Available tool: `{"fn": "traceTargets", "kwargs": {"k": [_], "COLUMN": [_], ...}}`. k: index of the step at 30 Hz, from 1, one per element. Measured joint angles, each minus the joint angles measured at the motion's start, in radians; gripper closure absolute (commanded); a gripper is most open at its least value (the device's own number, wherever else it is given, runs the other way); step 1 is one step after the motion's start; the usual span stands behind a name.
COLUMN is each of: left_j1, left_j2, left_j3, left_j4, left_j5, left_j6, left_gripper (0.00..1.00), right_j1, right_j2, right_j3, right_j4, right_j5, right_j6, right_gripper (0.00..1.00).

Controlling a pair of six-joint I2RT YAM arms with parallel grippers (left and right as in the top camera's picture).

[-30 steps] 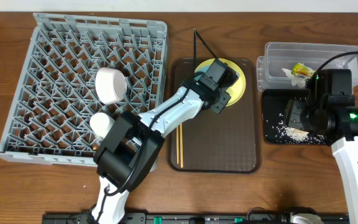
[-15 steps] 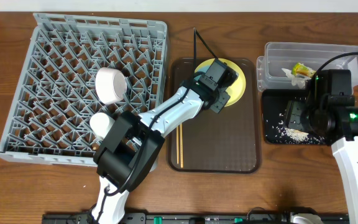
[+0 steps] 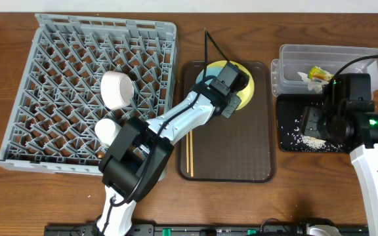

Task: Sort waste into correct bins and load items into the dishwasher
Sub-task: 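Reach the left gripper to the yellow plate and grasp the blue bowl, then carry the light-blue bowl into the rack's back row and release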

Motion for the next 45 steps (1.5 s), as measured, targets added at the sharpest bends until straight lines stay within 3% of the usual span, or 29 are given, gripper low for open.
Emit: {"fn": "traceTargets", "kwargs": {"k": [14, 24, 32, 40, 45], "left_j1": [0.0, 0.058, 0.316, 0.665, 0.794], "left_j2": [-0.023, -0.305, -0.429, -0.405, -0.322], "left_j3": [0.0, -0.001, -0.001, -0.001, -0.001], "left_j4": [-0.015, -0.09, -0.056, 0.033, 0.106], "left_j5": [-0.019, 0.018, 0.329, 0.811, 1.063], "left_j6": [0.001, 0.001, -0.06, -0.206, -0.277], "left_gripper": [0.94, 0.94, 0.94, 0.94, 0.94], "right_j1": [0.0, 0.0, 0.0, 0.0, 0.0], "right_j2": [0.0, 0.0, 0.0, 0.0, 0.0], "right_j3": [0.0, 0.0, 0.0, 0.0, 0.0], "right_j4": [0.0, 0.0, 0.0, -0.001, 0.0], "right_j5": [0.0, 0.0, 0.0, 0.0, 0.0], "right_j6": [0.0, 0.0, 0.0, 0.0, 0.0], "right_gripper": [0.37, 0.37, 0.37, 0.37, 0.37]}}
